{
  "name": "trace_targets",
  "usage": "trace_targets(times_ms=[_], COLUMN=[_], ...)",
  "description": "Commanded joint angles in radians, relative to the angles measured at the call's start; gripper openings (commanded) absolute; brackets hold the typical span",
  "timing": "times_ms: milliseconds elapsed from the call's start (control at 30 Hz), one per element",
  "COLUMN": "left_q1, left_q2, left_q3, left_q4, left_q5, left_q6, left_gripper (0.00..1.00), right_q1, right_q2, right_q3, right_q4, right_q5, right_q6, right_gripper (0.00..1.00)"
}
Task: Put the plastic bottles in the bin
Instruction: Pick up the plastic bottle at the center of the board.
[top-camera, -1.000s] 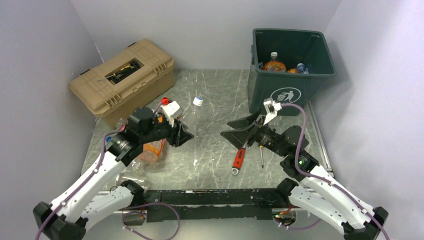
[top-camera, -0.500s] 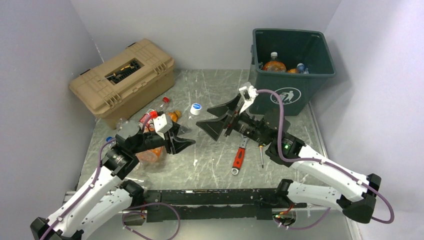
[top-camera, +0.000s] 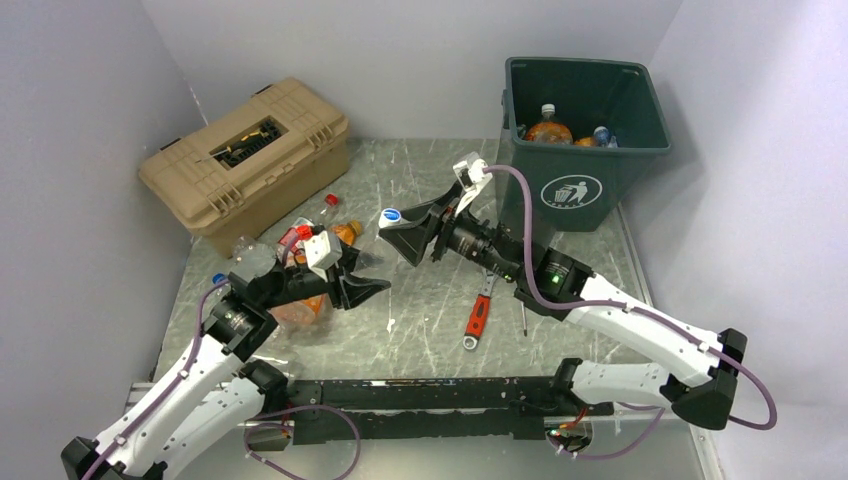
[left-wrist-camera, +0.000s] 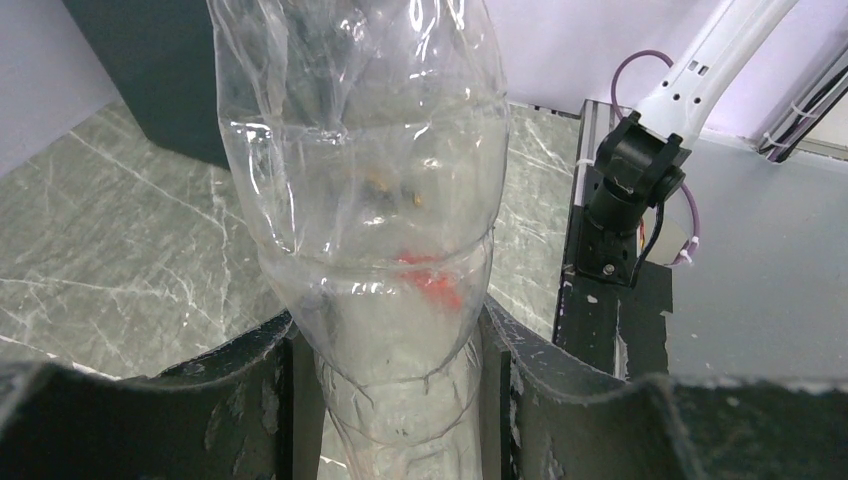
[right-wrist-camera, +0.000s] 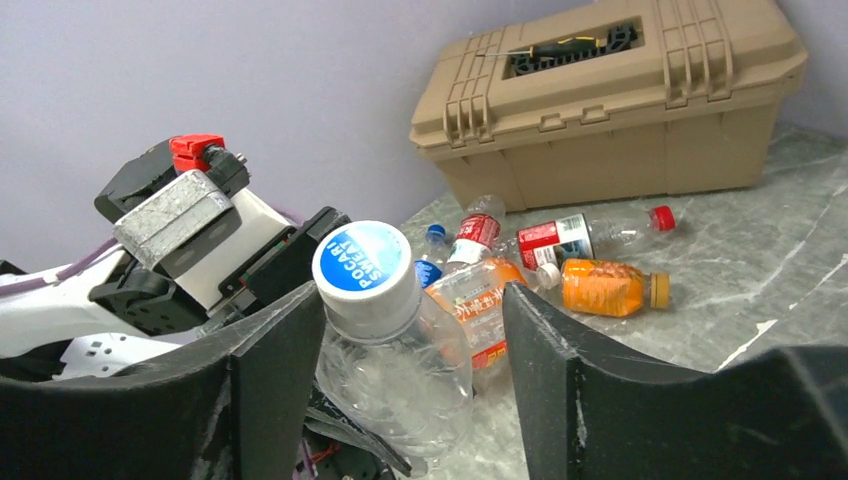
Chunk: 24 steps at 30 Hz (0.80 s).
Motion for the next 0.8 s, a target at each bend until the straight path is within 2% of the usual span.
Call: trace_targets(times_ms=[0, 67, 200, 267, 300, 400, 500, 533, 567, 633, 700, 767], left_q1=[-0.002, -0.003, -0.004, -0.004, -0.004, -0.007, -0.010, -0.009, -0.010, -0.010, -0.010, -0.010], left_q2=[-0.005, -0.006, -0.012, -0.017, -0.020, -0.021, -0.022, -0.022, -0.021, -0.019, -0.016, -0.008], left_q3=[0.006, 0.005, 0.008, 0.007, 0.007, 0.009, 0.010, 0.011, 0.012, 0.017, 0.029, 0.049], left_q4=[0.044, 0.045, 0.031, 0.030, 0.030, 0.020, 0.013, 0.012, 0.010, 0.001, -0.023, -0.059], left_q5=[0.035, 0.035, 0.027, 0.024, 0.023, 0.017, 0.010, 0.007, 0.005, -0.007, -0.027, -0.065], left_q6=[0.002, 0.003, 0.008, 0.010, 0.010, 0.015, 0.019, 0.019, 0.019, 0.016, 0.011, 0.003], left_gripper=[0.38, 0.38, 0.37, 0.37, 0.37, 0.38, 0.38, 0.39, 0.41, 0.49, 0.63, 0.97], right_q1=[0.002, 0.002, 0.002, 0.002, 0.002, 0.002, 0.002, 0.002, 0.002, 0.002, 0.002, 0.002], right_q2=[0.015, 0.028, 0.050, 0.059, 0.064, 0.072, 0.072, 0.071, 0.070, 0.064, 0.053, 0.038], right_q3=[0.046, 0.055, 0.078, 0.083, 0.087, 0.093, 0.101, 0.103, 0.105, 0.102, 0.092, 0.085], right_q4=[0.006, 0.001, -0.011, -0.006, -0.009, -0.009, -0.024, -0.033, -0.042, -0.056, -0.061, -0.065], right_q5=[-0.011, -0.017, -0.030, -0.037, -0.041, -0.067, -0.079, -0.080, -0.078, -0.079, -0.080, -0.072], right_q6=[-0.027, -0.031, -0.023, -0.017, -0.017, -0.020, -0.025, -0.028, -0.031, -0.038, -0.051, -0.063], right_gripper=[0.64, 0.63, 0.73, 0.71, 0.67, 0.36, 0.18, 0.05, 0.00, 0.00, 0.00, 0.00])
